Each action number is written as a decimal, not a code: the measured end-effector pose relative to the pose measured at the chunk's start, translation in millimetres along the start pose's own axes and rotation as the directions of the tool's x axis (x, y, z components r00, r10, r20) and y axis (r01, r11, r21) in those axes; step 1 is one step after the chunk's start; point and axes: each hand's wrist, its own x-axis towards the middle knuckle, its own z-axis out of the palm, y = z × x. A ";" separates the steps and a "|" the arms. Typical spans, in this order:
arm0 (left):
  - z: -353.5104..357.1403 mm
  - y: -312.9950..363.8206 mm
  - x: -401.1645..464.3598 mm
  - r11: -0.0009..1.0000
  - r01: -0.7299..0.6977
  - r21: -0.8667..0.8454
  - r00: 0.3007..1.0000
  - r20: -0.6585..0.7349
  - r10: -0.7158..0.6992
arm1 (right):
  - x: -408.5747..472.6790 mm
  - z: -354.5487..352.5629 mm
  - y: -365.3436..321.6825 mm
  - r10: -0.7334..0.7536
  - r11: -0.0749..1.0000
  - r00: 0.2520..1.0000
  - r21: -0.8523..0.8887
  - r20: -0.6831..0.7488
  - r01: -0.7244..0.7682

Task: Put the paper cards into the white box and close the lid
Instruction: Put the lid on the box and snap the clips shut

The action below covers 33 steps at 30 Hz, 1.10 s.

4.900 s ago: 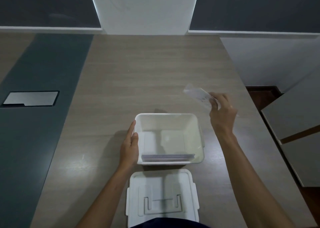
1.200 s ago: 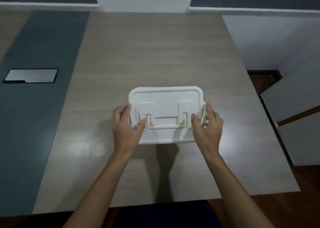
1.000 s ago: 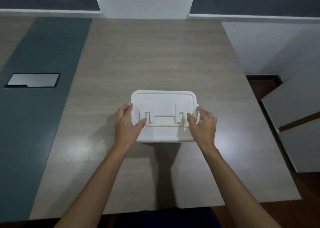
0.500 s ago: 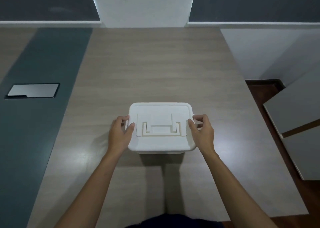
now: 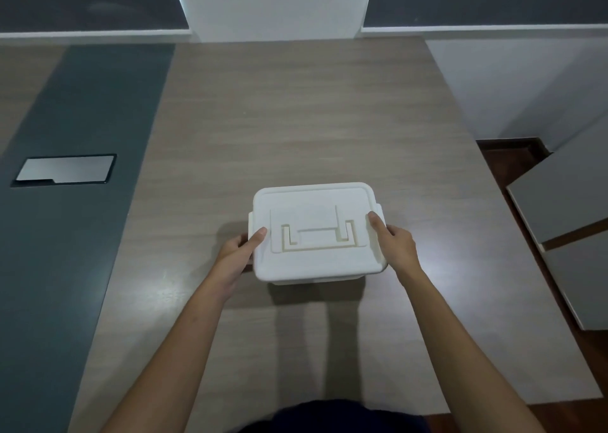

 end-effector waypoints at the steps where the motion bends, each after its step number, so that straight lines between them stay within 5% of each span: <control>1: -0.6 -0.4 0.0 1.000 0.021 -0.023 1.000 0.014 -0.020 | -0.4 0.0 -0.5 0.026 1.000 1.000 0.002 0.001 -0.026; 8: -2.1 -3.2 3.9 0.996 0.046 -0.080 0.998 -0.029 -0.048 | 0.3 3.8 -0.1 0.044 0.999 0.998 0.002 -0.040 -0.044; 11: 1.5 -2.8 1.2 0.990 -0.007 -0.140 0.988 -0.153 -0.015 | -2.0 4.3 -1.6 0.037 0.999 0.996 0.011 -0.086 -0.036; 17: 11.5 -4.1 -3.9 0.979 -0.203 0.031 0.920 -0.337 0.201 | -9.3 12.3 -1.9 -0.158 0.987 0.938 -0.032 -0.309 0.155; 33: 30.5 -12.5 -11.2 0.820 -0.359 0.445 0.715 -0.434 0.548 | -10.7 19.1 4.8 -0.554 0.804 0.754 -0.463 -0.352 0.374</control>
